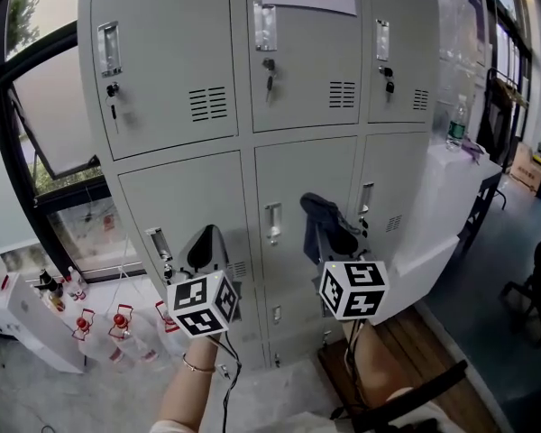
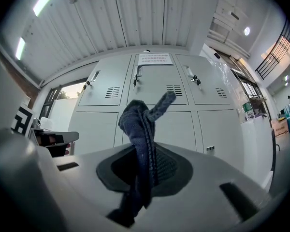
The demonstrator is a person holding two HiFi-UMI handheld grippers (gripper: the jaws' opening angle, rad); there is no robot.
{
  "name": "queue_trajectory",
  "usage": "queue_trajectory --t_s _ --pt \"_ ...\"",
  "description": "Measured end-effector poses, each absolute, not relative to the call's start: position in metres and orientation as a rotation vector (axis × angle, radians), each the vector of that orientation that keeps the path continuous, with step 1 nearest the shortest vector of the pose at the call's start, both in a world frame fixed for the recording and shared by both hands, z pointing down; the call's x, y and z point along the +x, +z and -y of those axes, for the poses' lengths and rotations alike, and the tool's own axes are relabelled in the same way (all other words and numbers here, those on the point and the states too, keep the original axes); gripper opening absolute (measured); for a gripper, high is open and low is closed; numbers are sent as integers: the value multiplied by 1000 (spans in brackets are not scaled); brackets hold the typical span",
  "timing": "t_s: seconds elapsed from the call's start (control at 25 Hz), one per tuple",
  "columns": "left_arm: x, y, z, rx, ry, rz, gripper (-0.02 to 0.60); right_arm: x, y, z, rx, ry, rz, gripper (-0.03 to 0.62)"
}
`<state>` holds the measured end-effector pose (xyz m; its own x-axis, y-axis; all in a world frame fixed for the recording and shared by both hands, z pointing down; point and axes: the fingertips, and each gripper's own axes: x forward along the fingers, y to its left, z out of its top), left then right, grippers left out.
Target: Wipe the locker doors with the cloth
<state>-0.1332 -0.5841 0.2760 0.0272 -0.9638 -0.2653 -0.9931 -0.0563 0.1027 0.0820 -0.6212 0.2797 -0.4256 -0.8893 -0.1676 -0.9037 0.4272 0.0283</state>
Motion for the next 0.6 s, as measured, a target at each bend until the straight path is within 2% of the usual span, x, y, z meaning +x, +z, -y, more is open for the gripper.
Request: queue_trajectory --t_s 0.6 --pt "-112 300 590 -2197 381 -2083 9 83 295 622 -1622 141 -2510 40"
